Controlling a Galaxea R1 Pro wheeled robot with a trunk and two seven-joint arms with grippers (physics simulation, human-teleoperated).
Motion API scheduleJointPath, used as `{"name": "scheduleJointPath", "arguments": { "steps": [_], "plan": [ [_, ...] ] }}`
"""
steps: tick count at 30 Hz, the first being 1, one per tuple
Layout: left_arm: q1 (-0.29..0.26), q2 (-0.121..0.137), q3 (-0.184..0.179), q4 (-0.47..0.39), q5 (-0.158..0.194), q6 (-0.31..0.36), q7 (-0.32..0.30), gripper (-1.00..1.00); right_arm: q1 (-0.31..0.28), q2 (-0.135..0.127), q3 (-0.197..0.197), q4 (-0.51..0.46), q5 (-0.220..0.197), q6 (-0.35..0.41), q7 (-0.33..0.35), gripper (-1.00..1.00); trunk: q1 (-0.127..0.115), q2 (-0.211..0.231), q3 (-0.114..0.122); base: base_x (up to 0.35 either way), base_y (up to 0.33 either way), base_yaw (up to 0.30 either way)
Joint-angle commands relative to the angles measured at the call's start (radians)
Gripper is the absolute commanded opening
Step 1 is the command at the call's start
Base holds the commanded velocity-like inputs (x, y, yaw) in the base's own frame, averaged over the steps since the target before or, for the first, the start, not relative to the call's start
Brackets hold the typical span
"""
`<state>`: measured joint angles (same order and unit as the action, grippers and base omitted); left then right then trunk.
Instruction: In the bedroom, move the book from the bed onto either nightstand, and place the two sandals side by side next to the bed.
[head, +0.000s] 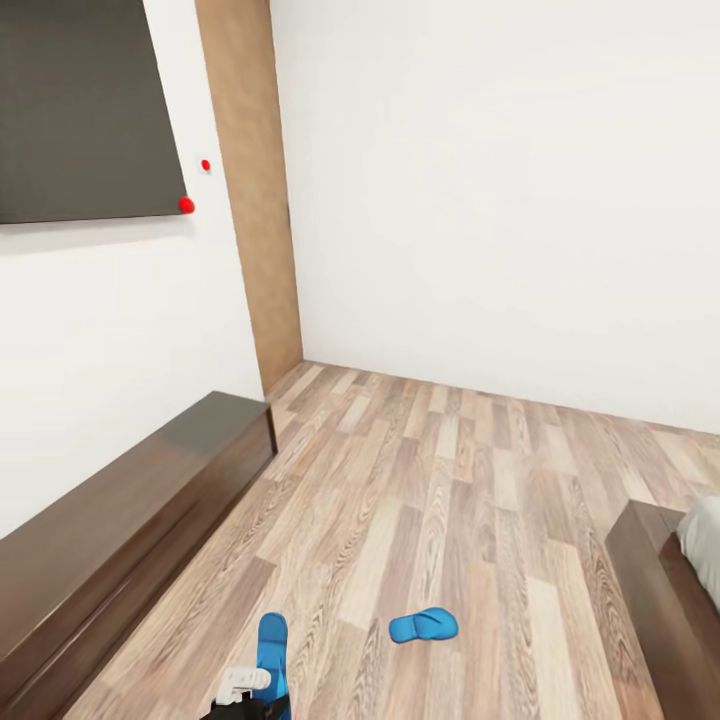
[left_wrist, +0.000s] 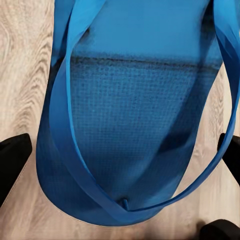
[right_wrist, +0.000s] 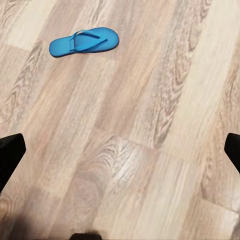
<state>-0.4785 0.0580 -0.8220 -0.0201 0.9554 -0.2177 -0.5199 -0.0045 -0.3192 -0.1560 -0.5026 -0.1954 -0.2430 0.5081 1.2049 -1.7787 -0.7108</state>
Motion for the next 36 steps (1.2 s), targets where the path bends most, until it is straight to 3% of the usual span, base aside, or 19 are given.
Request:
{"name": "scheduleJointPath", "arguments": {
  "steps": [1,10,15,28,36],
  "plan": [
    [-0.001,0.000,-0.008,0.000,0.006,-0.004,-0.002,-1.00,0.000,0.000,-0.002,0.001,-0.009,0.001,0.009,1.00,0.000,0.000,-0.001,0.255,-0.013,0.011],
    [-0.001,0.000,-0.007,0.000,0.008,-0.005,-0.002,-1.00,-0.001,-0.003,-0.010,0.002,-0.009,0.001,0.008,1.00,0.000,0.000,-0.001,0.273,-0.026,0.002],
    [-0.001,0.000,-0.006,0.000,0.008,-0.005,-0.002,-1.00,0.000,-0.024,-0.010,0.002,-0.009,0.000,0.007,1.00,0.000,0.000,-0.001,0.048,-0.001,0.000],
    [-0.001,0.001,-0.005,0.000,0.008,-0.005,-0.002,-1.00,0.000,-0.035,-0.011,0.010,-0.010,-0.001,0.007,1.00,0.000,0.000,-0.001,0.212,0.000,0.000],
    [-0.001,0.002,-0.005,0.000,0.008,-0.005,-0.002,-1.00,0.000,-0.056,-0.011,0.020,-0.010,-0.001,0.007,1.00,0.000,0.000,-0.001,0.035,0.000,0.000]
  ]
}}
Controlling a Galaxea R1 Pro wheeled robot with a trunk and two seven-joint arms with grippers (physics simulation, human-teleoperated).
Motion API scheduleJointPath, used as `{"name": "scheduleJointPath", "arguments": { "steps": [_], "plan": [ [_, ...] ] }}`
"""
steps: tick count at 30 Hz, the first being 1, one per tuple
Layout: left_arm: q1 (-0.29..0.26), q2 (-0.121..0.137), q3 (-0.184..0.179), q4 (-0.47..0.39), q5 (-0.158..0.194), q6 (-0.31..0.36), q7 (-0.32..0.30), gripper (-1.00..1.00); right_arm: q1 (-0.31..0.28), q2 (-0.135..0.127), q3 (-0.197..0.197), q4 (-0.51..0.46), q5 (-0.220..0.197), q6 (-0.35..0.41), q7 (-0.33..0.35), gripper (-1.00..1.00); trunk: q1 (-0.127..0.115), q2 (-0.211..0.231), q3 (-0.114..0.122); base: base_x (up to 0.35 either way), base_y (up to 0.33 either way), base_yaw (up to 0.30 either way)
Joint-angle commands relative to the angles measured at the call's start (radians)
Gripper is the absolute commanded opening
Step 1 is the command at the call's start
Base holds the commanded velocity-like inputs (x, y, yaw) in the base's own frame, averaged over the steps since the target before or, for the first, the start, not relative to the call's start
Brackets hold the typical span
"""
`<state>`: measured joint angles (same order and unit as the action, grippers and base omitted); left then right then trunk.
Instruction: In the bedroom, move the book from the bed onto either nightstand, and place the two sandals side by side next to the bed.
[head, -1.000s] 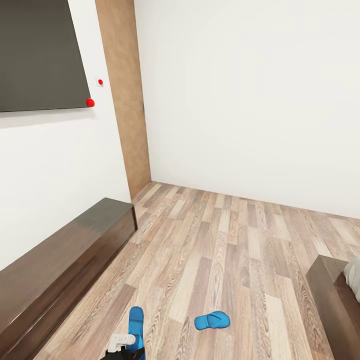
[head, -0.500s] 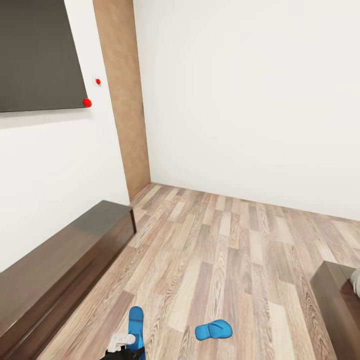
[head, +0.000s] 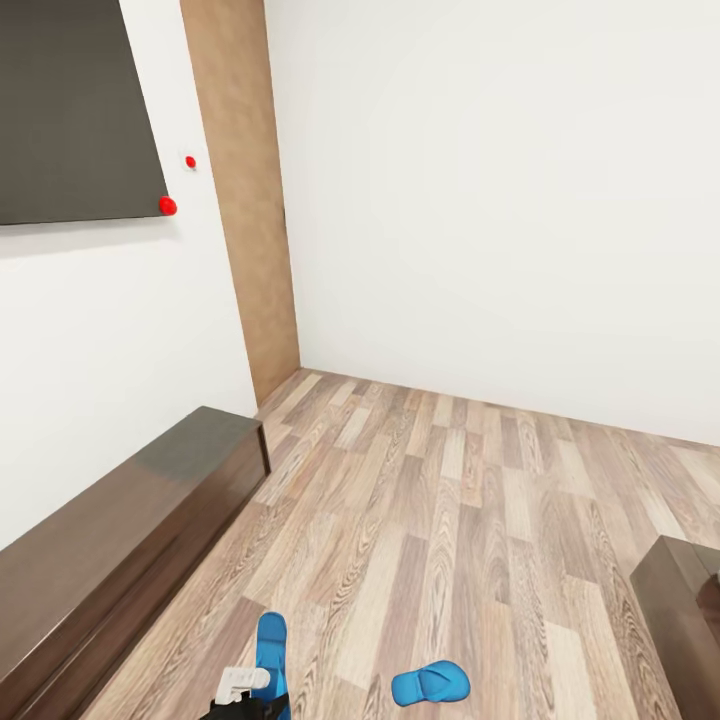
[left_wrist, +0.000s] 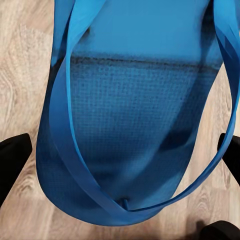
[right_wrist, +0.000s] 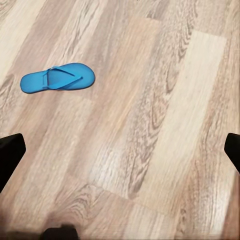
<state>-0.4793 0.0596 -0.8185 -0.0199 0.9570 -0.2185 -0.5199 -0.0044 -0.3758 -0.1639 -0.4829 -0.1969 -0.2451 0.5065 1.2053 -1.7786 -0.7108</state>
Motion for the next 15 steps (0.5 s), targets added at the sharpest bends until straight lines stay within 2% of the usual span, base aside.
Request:
{"name": "scheduleJointPath", "arguments": {
  "steps": [1,10,15],
  "plan": [
    [-0.001,0.000,-0.008,0.000,0.006,-0.004,-0.002,-1.00,-0.001,0.000,-0.002,0.002,-0.008,0.001,0.009,1.00,0.000,0.000,-0.001,0.027,0.000,0.000],
    [0.000,0.000,-0.008,0.000,0.006,-0.004,-0.002,-1.00,0.000,-0.002,-0.002,0.004,-0.008,0.001,0.009,1.00,0.000,0.000,-0.001,0.243,0.000,0.000],
    [0.000,0.000,-0.008,0.000,0.006,-0.004,-0.002,-1.00,0.000,-0.002,-0.002,0.004,-0.007,0.001,0.009,1.00,0.000,0.000,-0.001,0.055,0.000,0.011]
  ]
}}
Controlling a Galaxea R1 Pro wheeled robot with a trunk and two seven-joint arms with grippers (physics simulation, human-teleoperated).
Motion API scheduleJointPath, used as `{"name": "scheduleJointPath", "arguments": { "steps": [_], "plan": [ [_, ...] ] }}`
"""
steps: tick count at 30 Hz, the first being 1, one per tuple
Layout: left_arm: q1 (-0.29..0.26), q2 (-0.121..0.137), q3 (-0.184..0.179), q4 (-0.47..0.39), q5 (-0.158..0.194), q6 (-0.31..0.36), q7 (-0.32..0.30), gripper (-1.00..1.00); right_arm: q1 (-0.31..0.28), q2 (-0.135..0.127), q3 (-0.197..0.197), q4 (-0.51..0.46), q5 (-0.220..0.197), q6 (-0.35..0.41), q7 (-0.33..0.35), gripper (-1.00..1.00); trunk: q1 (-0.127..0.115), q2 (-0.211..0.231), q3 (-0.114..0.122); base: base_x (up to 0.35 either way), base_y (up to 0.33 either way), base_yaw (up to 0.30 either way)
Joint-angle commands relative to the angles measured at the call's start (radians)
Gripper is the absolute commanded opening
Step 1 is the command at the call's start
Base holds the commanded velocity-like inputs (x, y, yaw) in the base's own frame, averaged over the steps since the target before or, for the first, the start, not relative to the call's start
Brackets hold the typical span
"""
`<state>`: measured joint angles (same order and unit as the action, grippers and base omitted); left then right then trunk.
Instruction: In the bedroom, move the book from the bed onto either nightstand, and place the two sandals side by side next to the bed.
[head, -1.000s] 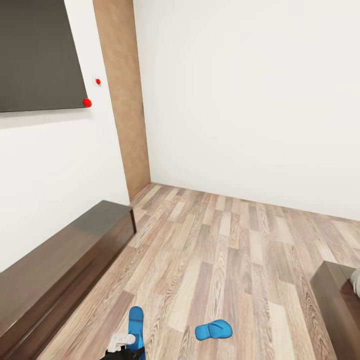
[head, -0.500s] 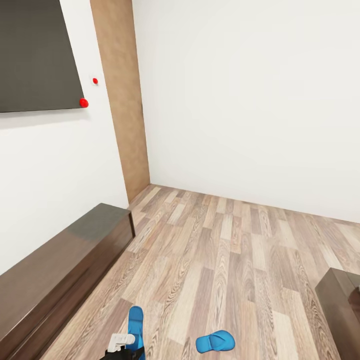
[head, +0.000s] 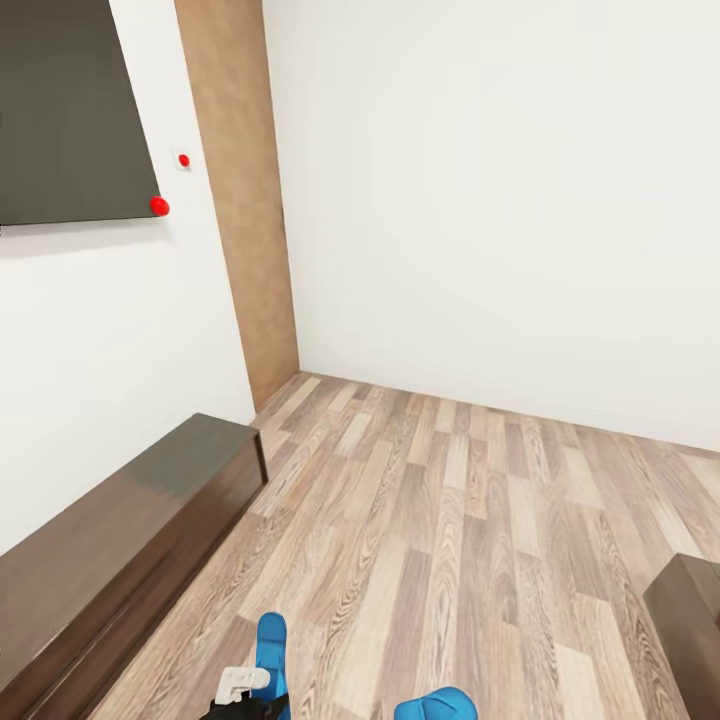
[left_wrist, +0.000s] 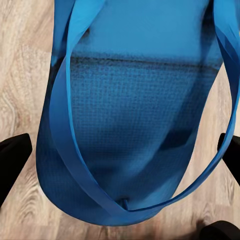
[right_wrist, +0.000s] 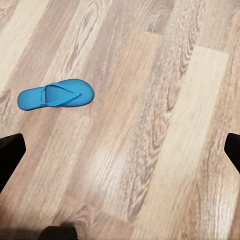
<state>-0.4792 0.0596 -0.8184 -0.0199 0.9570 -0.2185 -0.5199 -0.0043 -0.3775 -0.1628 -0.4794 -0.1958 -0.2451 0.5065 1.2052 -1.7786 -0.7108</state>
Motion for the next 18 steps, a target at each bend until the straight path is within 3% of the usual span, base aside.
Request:
{"name": "scheduleJointPath", "arguments": {
  "steps": [1,18],
  "plan": [
    [-0.001,0.000,-0.008,0.000,0.006,-0.004,-0.002,-1.00,0.000,0.000,-0.003,0.001,-0.009,0.001,0.009,1.00,0.000,0.000,-0.001,0.011,0.000,0.120],
    [0.000,0.000,-0.009,0.000,0.006,-0.004,-0.002,-1.00,-0.001,0.000,-0.002,0.001,-0.009,0.001,0.009,1.00,0.000,0.000,-0.008,0.001,0.000,0.258]
  ]
}}
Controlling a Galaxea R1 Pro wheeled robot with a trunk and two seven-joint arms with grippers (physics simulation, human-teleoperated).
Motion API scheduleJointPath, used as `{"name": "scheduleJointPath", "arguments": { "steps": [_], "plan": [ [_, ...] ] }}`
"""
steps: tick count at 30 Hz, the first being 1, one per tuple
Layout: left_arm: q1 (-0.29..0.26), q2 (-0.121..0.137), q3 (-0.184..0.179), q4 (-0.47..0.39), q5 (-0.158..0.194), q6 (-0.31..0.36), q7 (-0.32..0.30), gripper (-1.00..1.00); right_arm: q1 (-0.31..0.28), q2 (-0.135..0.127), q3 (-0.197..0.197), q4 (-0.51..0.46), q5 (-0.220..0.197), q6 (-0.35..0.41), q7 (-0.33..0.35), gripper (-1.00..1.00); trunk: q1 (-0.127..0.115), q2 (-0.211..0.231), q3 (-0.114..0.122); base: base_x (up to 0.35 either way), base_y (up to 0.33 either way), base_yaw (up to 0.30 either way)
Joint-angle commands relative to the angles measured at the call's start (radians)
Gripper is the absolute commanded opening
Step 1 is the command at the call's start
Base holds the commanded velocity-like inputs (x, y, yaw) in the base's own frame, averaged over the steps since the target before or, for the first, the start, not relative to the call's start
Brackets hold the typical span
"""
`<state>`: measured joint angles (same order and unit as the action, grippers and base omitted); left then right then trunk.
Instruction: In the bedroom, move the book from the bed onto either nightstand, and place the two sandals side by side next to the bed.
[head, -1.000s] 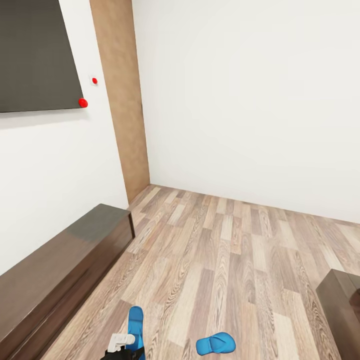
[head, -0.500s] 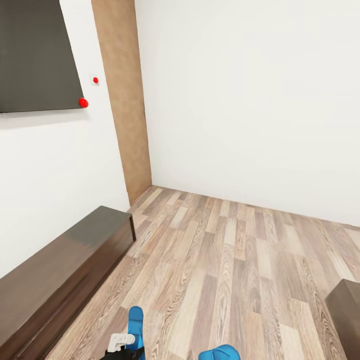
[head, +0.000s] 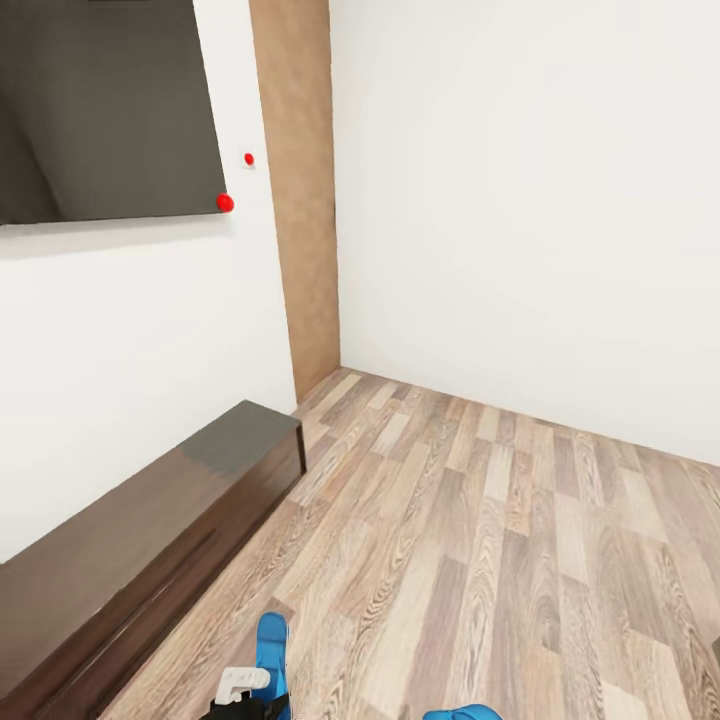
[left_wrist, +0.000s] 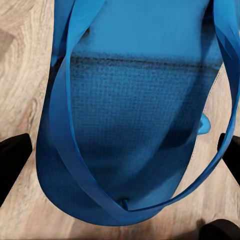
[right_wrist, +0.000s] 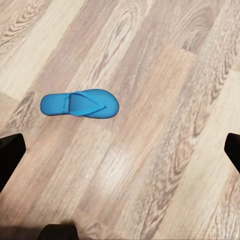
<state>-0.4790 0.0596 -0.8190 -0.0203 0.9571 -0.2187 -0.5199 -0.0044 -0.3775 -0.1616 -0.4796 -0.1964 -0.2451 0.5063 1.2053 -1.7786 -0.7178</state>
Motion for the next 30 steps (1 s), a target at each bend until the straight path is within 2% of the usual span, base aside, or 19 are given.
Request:
{"name": "scheduleJointPath", "arguments": {
  "steps": [1,30],
  "plan": [
    [-0.001,0.000,-0.008,0.000,0.006,-0.004,-0.002,-1.00,0.000,0.000,-0.003,0.001,-0.009,0.001,0.009,1.00,0.000,0.000,-0.001,0.000,0.000,0.273],
    [0.000,0.000,-0.009,0.001,0.006,-0.004,-0.002,-1.00,0.000,0.000,-0.004,0.001,-0.008,0.001,0.009,1.00,0.000,0.000,-0.014,0.000,0.000,0.273]
  ]
}}
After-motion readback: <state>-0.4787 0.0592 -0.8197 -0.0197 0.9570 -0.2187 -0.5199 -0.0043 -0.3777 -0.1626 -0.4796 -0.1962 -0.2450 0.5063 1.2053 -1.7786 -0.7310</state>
